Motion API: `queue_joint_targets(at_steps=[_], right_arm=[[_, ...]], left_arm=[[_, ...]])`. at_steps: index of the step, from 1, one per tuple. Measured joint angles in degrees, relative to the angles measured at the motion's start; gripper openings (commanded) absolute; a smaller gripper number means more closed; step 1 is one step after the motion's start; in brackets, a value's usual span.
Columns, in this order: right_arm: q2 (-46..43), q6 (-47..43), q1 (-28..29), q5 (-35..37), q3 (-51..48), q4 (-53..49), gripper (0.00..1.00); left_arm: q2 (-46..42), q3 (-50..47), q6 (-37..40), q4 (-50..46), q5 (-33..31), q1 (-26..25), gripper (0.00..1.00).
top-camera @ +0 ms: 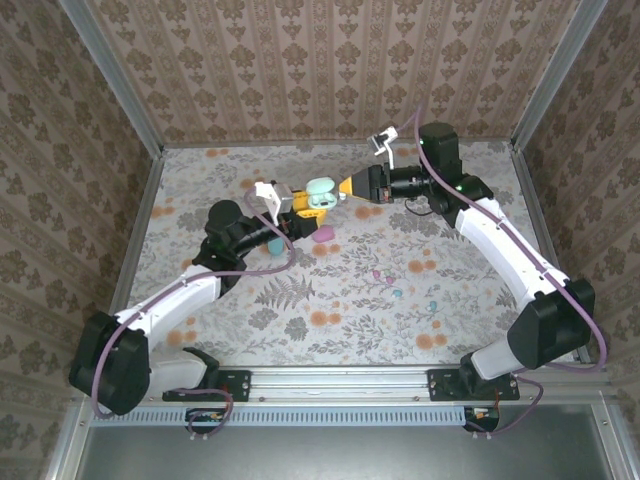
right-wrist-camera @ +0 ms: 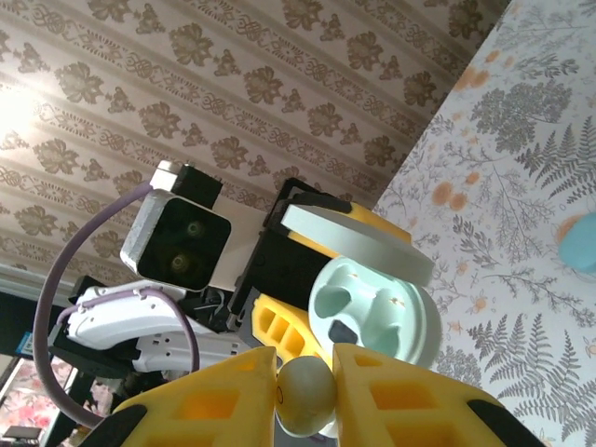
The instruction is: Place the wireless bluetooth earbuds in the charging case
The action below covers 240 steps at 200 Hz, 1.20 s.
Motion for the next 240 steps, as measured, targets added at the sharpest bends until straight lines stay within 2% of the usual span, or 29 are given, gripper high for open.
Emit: queue_joint_targets(at_steps=[79, 240], right_arm=[[0.00, -6.78, 1.97, 3.85, 1.22, -5.09, 0.23], [0.00, -7.85, 3.15, 6.64, 1.22, -5.05, 0.23]], left_arm=[[0.15, 0.17, -0.94, 0.87, 2.29, 0.00, 0.31], [1.01, 0.94, -1.46, 1.22, 3.37, 0.00, 0.31]])
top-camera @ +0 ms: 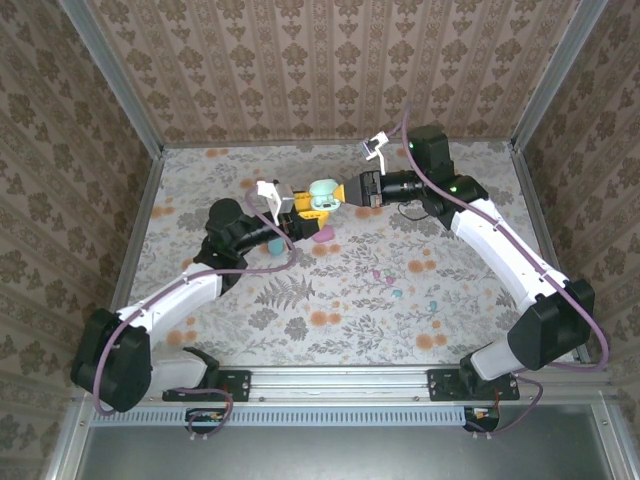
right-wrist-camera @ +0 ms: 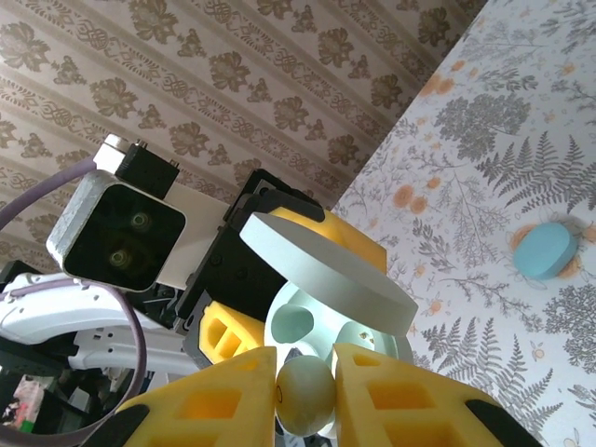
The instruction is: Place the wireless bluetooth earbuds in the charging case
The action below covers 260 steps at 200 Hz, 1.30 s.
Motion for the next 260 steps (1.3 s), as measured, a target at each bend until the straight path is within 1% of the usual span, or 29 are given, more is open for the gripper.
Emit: queue_joint_targets(at_steps=[93, 199, 260], right_arm=[[0.00, 0.07, 0.15, 1.46, 0.22, 0.44, 0.21], [0.31, 0.17, 0.59, 2.14, 0.28, 0.83, 0.22], [0.35, -1.40, 1.25, 5.05, 0.31, -0.57, 0.23]], left_arm=[[0.31, 0.39, 0.00, 0.00, 0.02, 0.00, 0.31], [0.50, 0.44, 0.00, 0.04, 0.00, 0.00, 0.31], [0.94, 0.46, -0.52, 0.48, -0.02, 0.00, 0.31]])
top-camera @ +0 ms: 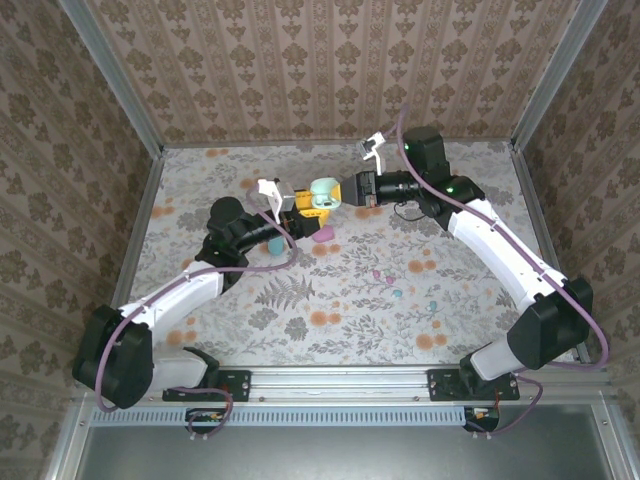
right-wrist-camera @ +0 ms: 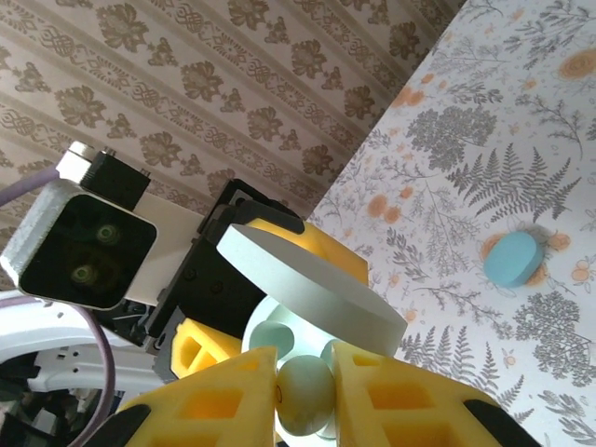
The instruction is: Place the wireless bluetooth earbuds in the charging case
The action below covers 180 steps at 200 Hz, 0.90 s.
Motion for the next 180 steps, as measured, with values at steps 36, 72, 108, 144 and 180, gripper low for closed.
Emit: queue_joint_targets(at_steps=[36, 72, 108, 144, 180], right_arm=[[0.04, -1.73, 0.15, 1.18, 0.85, -2.05, 0.25], [0.09, -2.89, 0.15, 1.99, 1.53, -3.56, 0.27], [0.09, -3.32, 0.15, 2.60, 1.79, -4.31, 0.32], [0.09, -3.50, 0.13, 2.82, 1.95, -4.63, 0.34], [0.09, -3.45, 0.13, 3.63, 1.95, -4.70, 0.38]], left_arm=[[0.09, 0.00, -0.37, -0.20, 0.02, 0.00, 0.31], [0.09, 0.00, -0.37, -0.20, 0.00, 0.00, 0.31], [0.09, 0.00, -0.37, -0.26, 0.00, 0.00, 0.30], [0.09, 0.00, -0.37, -0.31, 0.00, 0.00, 0.30], [0.09, 0.00, -0.37, -0.42, -0.02, 0.00, 0.31]])
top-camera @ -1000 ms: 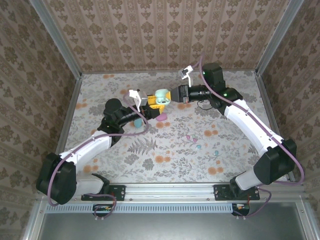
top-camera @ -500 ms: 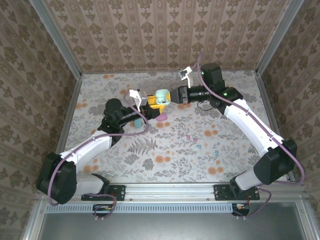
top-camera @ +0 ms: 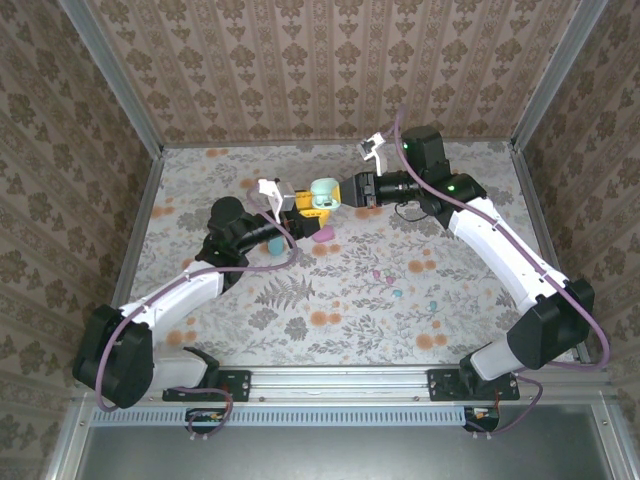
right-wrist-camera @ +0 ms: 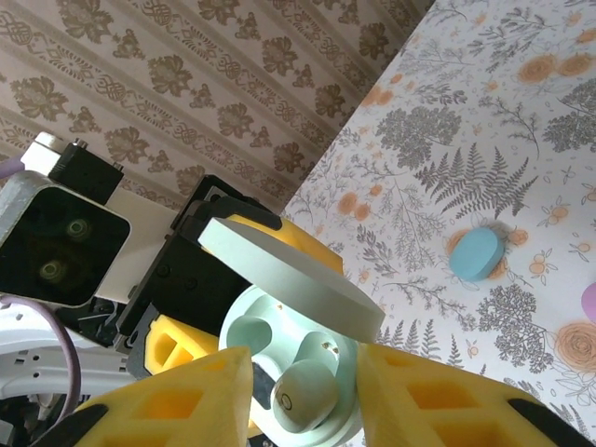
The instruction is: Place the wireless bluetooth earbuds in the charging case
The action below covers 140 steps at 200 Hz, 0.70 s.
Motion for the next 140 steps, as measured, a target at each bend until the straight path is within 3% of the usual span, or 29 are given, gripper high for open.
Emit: queue_joint_targets(at_steps=[95, 140], right_arm=[[-0.66, 0.90, 0.00, 0.50, 0.00, -0.37, 0.41], [-1.88, 1.92, 0.00, 0.68, 0.00, -0.39, 0.34]], left_arm=[[0.00, 0.00, 0.02, 0.00, 0.02, 0.00, 0.31], [0.00, 0.00, 0.02, 0.00, 0.00, 0.00, 0.31]])
